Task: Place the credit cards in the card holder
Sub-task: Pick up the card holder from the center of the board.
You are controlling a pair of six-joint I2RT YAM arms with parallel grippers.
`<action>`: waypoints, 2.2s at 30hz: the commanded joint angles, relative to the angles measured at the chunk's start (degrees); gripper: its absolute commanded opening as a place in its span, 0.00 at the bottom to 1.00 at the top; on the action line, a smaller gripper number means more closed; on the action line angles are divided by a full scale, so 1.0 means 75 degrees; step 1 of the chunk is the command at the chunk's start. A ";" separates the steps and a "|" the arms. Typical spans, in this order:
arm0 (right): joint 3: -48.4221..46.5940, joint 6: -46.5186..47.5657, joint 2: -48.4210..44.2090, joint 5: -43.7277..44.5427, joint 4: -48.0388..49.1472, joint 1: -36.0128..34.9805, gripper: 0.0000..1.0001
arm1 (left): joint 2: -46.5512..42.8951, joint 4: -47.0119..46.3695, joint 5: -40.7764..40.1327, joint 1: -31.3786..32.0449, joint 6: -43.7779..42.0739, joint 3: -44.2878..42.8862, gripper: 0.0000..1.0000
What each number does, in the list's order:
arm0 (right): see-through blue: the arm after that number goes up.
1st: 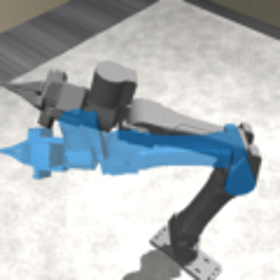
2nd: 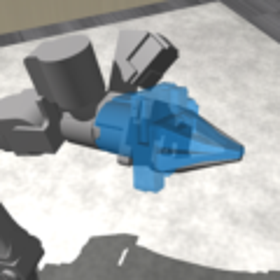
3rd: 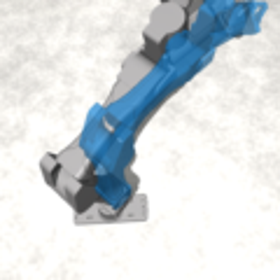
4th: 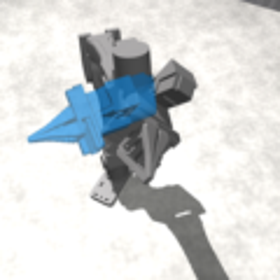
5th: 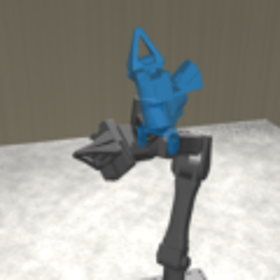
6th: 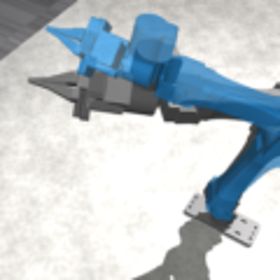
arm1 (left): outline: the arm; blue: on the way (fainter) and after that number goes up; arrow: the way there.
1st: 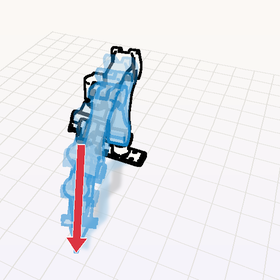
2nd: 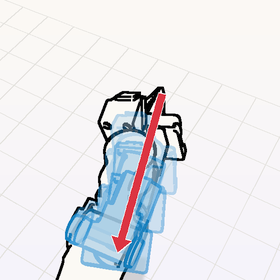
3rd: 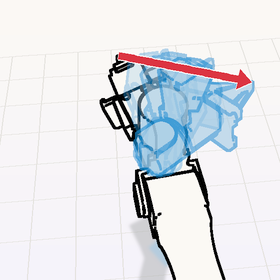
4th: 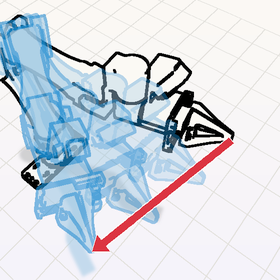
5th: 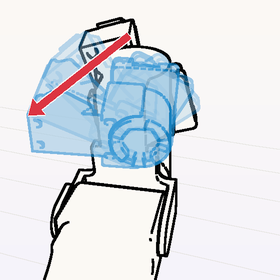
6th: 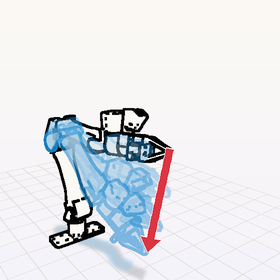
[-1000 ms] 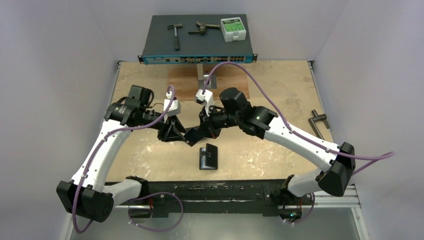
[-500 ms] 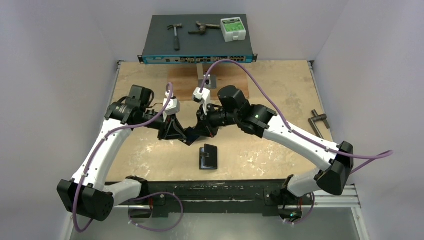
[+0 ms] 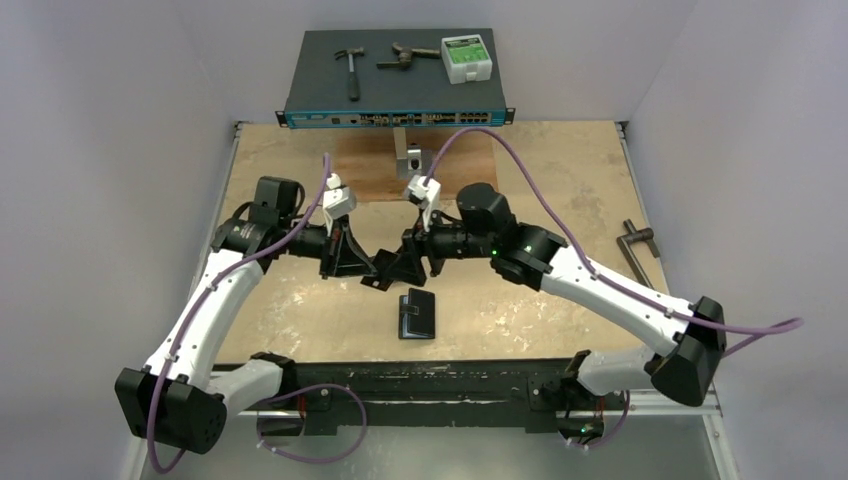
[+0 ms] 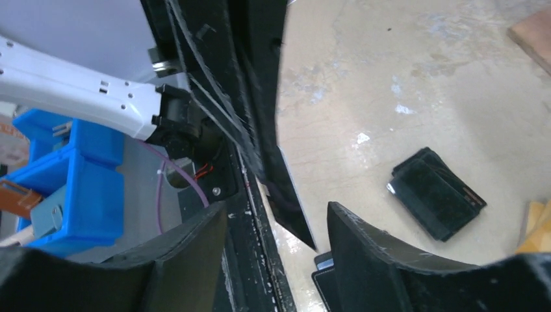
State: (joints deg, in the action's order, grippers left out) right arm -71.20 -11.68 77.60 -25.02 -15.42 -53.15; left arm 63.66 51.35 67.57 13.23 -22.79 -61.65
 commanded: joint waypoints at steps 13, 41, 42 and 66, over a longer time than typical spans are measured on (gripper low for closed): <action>0.3135 -0.3775 -0.1778 -0.1704 0.5959 0.1306 0.58 | -0.0611 -0.3824 0.1097 -0.0171 0.5413 0.0549 0.00; 0.3286 -0.4338 -0.1187 -0.0201 0.6278 0.0828 0.00 | -0.0805 -0.4885 0.0022 -0.0183 0.6706 0.1228 0.17; 0.3029 -0.4057 -0.1235 -0.0007 0.5508 0.0822 0.00 | -0.0820 -0.4399 -0.0222 -0.0183 0.6396 0.1164 0.24; -0.2235 -0.2430 0.4341 0.7613 -0.4411 -0.4291 0.00 | 0.0040 -0.1160 -0.1882 -0.2463 0.3936 0.1090 0.64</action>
State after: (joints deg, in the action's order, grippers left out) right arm -83.31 -31.16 109.60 21.67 -39.99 -84.20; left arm 65.41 40.88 53.89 -3.88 10.74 -51.92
